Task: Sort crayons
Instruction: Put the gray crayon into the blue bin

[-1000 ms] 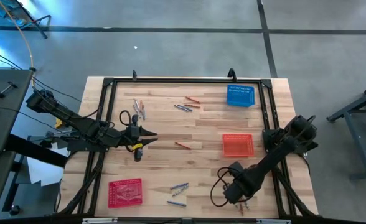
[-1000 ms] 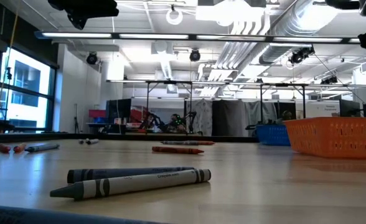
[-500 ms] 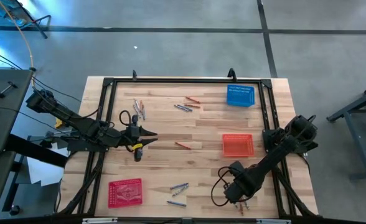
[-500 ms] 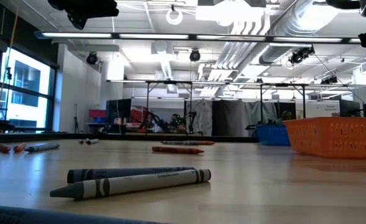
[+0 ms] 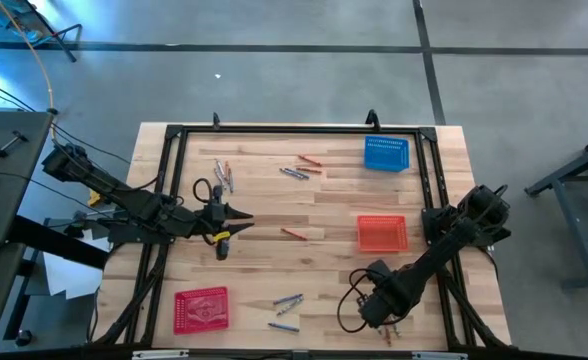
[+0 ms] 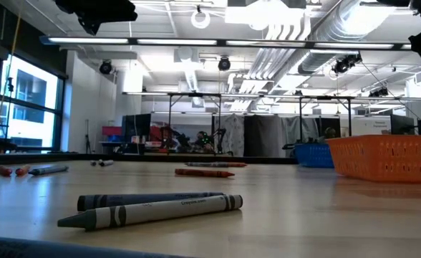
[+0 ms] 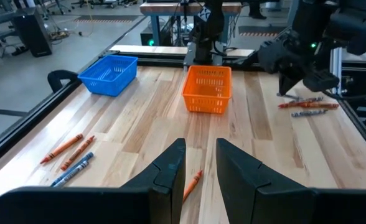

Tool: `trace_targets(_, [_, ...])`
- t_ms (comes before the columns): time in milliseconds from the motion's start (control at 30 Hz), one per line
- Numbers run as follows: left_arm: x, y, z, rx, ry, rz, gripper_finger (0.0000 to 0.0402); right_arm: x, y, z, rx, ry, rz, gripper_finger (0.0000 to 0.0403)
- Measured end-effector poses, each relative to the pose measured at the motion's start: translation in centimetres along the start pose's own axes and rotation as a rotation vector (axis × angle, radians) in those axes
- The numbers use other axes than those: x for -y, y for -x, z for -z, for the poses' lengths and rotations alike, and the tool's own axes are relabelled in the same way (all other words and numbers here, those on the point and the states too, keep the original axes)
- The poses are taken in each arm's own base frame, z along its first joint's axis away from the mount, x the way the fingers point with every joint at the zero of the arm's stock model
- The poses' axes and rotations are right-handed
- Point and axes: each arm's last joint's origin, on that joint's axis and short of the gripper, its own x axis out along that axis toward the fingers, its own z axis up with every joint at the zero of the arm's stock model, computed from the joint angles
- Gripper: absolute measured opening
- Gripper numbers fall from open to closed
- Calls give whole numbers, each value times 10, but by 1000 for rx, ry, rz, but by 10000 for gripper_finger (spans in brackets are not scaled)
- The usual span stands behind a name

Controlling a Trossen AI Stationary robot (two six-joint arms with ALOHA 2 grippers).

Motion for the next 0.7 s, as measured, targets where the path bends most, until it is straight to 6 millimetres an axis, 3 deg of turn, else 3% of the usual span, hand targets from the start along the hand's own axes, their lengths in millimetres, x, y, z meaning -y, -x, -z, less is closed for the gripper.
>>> trace_targets(533, [6, -11, 10, -54, -39, -12, 76, 16, 2, -7, 133, -24, 151, 0])
trace_targets(700, [6, -11, 9, -51, -37, -14, 76, 27, 17, -11, 181, -32, 149, 0])
